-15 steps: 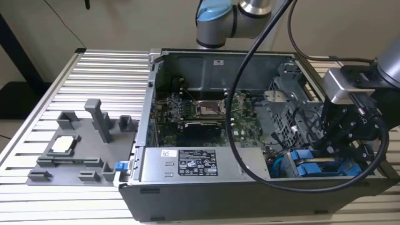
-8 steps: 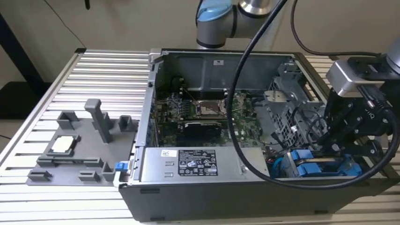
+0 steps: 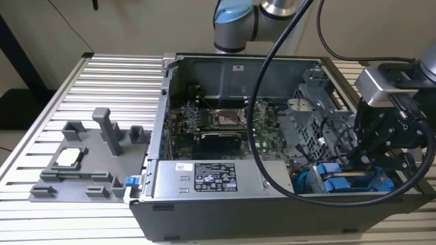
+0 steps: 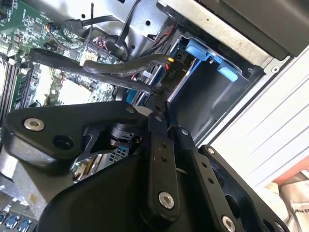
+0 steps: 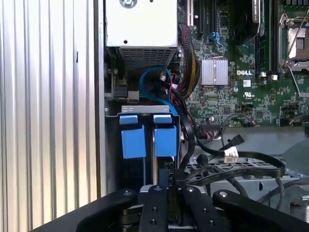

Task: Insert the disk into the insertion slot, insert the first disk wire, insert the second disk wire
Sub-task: 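Insert the second disk wire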

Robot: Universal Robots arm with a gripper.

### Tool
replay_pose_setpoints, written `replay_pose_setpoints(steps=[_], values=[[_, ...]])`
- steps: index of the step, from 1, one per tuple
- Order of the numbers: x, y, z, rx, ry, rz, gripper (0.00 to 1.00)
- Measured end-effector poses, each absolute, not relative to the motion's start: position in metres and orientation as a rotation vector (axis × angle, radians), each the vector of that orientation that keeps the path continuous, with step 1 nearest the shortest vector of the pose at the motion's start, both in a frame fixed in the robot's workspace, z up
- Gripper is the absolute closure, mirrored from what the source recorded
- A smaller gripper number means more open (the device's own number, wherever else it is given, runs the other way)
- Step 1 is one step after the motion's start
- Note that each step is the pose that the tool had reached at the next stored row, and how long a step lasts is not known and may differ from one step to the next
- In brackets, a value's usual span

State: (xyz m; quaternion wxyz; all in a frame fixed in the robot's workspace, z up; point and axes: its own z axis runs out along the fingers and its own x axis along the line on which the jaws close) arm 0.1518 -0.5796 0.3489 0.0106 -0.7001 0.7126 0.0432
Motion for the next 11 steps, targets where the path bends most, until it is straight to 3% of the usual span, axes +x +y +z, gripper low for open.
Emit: replay_pose_setpoints(steps=[11], values=[[0.1492,-0.5795,0.3433,-2.175,2.212,0.127,0.85]])
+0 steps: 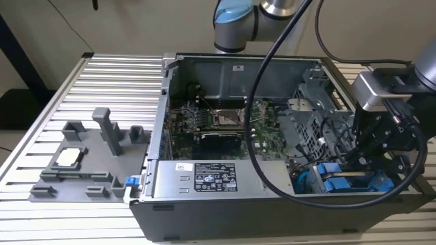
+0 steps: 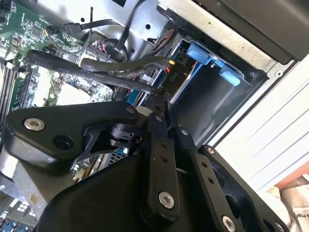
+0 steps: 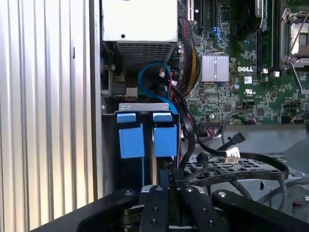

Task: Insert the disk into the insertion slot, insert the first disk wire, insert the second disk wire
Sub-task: 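Insert the second disk wire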

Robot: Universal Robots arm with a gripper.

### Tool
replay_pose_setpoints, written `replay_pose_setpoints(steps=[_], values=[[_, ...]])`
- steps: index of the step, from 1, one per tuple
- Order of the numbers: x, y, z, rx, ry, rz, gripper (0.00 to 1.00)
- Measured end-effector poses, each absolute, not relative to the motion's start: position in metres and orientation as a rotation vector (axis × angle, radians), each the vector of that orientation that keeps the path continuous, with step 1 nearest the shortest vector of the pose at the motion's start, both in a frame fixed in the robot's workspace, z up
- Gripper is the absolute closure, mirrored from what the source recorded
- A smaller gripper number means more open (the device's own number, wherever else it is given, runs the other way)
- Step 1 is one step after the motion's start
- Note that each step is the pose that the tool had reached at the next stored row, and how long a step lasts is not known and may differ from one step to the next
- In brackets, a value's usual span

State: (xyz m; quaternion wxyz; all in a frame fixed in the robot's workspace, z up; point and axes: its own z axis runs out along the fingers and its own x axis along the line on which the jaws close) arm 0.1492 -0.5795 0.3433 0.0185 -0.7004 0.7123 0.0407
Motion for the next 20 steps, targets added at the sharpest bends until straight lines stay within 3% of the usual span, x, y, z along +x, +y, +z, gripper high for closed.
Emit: replay_pose_setpoints(steps=[20], values=[[0.1414,-0.5796,0.3458,-2.159,2.193,0.097,0.85]])
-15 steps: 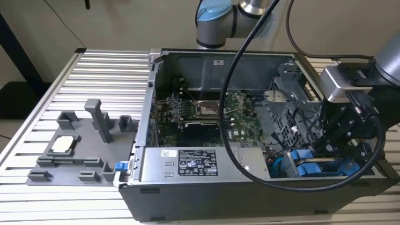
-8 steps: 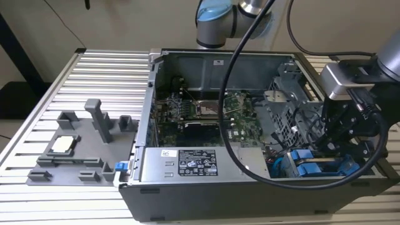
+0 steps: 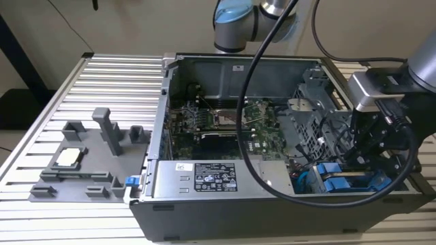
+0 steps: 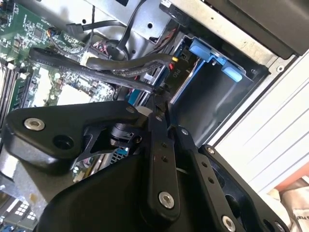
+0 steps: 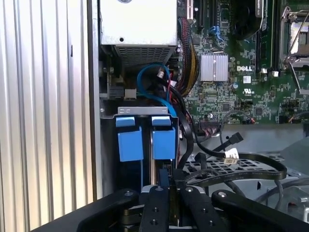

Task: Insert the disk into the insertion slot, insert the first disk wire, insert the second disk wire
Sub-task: 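Insert the second disk wire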

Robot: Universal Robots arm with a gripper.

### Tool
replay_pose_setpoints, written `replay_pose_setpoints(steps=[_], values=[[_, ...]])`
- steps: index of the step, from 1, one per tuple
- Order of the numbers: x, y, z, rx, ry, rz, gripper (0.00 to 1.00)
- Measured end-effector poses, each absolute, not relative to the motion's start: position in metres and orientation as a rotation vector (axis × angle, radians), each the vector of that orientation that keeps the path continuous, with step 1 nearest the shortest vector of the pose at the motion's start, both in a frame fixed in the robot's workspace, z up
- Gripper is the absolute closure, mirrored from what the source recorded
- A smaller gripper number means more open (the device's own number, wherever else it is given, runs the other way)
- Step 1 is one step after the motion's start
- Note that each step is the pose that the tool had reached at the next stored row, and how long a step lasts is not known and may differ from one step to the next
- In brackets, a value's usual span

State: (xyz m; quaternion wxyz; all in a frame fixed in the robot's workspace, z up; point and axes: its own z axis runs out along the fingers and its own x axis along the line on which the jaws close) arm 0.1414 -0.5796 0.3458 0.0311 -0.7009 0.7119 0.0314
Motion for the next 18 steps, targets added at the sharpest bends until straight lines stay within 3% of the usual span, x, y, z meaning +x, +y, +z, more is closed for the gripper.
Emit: replay_pose_setpoints(steps=[18], values=[[0.1386,-0.5791,0.3369,-2.149,2.18,0.074,0.85]])
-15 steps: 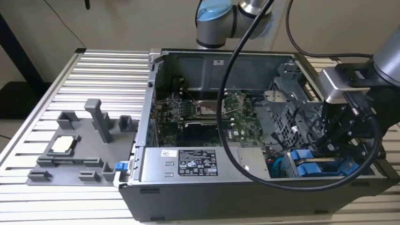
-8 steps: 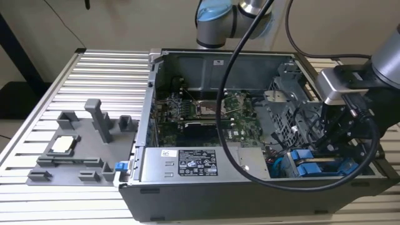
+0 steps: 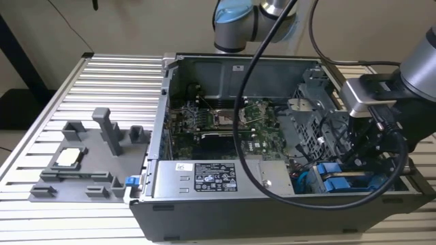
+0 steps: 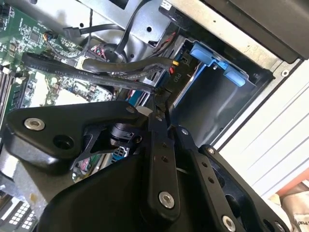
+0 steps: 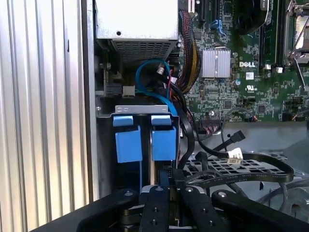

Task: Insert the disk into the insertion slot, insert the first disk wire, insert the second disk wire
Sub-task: 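Insert the second disk wire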

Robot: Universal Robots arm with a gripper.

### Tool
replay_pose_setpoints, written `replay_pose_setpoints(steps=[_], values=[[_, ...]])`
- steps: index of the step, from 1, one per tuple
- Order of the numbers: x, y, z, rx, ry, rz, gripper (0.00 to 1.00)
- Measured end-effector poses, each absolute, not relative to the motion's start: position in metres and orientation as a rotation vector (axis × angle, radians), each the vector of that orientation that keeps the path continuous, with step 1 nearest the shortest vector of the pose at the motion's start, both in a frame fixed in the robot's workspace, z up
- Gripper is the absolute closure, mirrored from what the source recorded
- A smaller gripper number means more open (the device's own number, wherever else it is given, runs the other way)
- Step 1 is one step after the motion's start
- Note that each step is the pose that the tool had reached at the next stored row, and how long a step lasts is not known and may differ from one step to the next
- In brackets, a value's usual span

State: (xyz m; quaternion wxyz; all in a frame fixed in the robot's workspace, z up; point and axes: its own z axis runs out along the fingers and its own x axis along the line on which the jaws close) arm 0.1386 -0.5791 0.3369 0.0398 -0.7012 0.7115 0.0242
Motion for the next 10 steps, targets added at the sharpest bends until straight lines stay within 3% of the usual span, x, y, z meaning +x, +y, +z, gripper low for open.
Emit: replay_pose_setpoints(steps=[6,9,10], values=[[0.1377,-0.5797,0.3347,-2.147,2.179,0.075,0.83],[0.1377,-0.5806,0.3355,-2.146,2.177,0.079,0.7],[0.1376,-0.581,0.3365,-2.144,2.176,0.081,0.7]])
